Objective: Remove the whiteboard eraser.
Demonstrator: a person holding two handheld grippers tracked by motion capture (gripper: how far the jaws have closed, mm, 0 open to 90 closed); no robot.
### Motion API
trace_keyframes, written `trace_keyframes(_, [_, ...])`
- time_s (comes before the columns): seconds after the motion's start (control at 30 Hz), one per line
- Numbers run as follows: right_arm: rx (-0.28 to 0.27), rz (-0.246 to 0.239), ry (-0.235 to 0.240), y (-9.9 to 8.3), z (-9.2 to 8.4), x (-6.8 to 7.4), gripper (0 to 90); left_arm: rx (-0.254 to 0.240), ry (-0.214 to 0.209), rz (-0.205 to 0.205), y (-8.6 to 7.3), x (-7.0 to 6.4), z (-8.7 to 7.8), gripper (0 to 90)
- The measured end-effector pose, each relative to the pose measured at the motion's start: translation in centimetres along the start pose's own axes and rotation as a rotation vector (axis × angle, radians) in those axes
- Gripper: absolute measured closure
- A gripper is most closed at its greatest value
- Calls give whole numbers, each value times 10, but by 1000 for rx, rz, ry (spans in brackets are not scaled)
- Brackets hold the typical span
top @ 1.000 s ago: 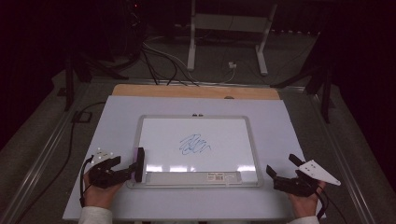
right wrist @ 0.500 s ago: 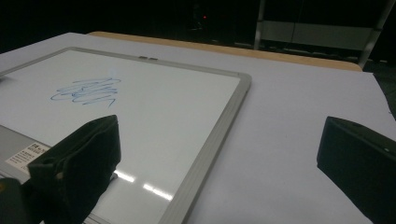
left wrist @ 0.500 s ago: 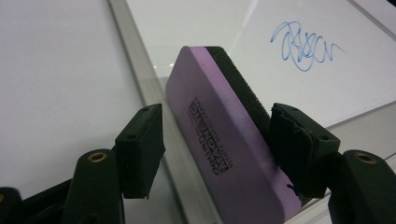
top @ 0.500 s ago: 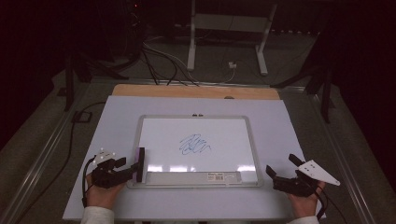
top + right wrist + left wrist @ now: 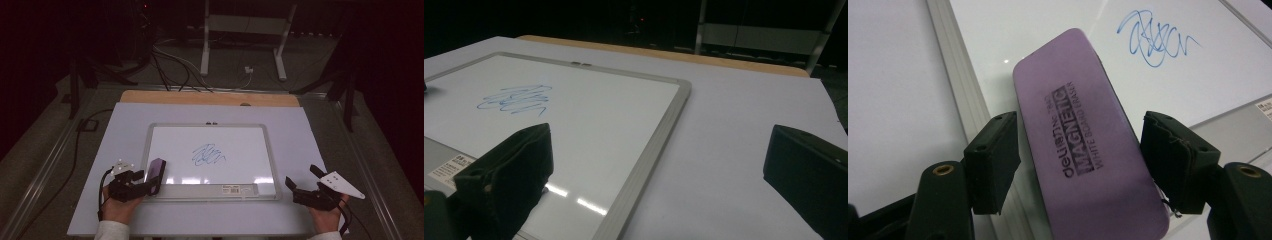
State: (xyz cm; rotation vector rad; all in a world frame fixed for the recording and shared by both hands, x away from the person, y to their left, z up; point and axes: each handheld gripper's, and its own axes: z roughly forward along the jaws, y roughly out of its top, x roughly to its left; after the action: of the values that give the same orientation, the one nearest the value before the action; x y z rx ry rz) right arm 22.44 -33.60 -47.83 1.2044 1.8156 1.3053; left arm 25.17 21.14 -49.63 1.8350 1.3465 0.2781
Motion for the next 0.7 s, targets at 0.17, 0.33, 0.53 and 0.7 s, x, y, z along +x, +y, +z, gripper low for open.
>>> trace_keyframes(0.17, [-1, 3, -1, 0, -1, 0, 0, 26, 0, 8, -3, -3, 2, 337])
trace_keyframes(0.33, [-2, 1, 0, 0, -1, 0, 1, 47, 7, 2, -5, -1, 5, 334])
trace_keyframes(0.53, [-4, 4, 1, 0, -1, 0, 1, 63, -8, 15, -6, -4, 8, 414])
trace_keyframes(0.7, [-6, 7, -1, 0, -1, 0, 1, 38, -3, 2, -3, -3, 5, 417])
